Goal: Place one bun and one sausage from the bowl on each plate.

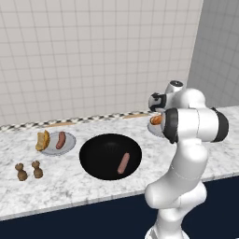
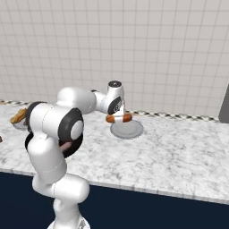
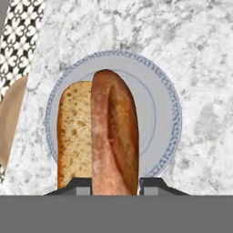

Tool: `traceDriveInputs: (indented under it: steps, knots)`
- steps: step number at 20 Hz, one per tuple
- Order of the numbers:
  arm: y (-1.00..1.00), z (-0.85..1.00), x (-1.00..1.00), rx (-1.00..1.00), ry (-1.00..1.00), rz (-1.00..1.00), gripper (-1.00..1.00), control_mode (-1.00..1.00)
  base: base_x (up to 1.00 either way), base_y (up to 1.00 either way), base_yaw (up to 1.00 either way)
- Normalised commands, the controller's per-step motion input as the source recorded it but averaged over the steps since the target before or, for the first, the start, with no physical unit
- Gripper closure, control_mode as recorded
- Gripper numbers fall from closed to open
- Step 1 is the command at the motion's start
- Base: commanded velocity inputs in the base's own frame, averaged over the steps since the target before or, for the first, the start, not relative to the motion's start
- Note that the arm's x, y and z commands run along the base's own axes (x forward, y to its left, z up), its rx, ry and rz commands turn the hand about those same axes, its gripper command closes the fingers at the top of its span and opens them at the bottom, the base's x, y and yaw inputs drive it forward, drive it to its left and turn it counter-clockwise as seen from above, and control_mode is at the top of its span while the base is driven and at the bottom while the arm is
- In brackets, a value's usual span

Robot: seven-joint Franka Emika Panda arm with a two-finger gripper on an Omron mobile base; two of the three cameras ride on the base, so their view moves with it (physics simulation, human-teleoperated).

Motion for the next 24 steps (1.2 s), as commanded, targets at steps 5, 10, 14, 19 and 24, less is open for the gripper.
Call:
traceDriveInputs:
  steps: [5, 10, 14, 19, 24]
  knots:
    - [-0.09, -0.19, 0.17, 0.00, 0.01, 0.00, 1.00, -1.00, 0.00, 0.00, 0.00]
    - [-0.03, -0.11, 0.22, 0.00, 0.00, 0.00, 1.00, -1.00, 0.00, 0.00, 0.00]
    - [-0.02, -0.14, 0.23, 0.00, 0.00, 0.00, 1.00, -1.00, 0.00, 0.00, 0.00]
    - [-0.04, -0.17, 0.19, 0.00, 0.00, 0.00, 1.00, -1.00, 0.00, 0.00, 0.00]
    - [0.00, -0.13, 0.10, 0.00, 0.00, 0.00, 1.00, -1.00, 0.00, 0.00, 0.00]
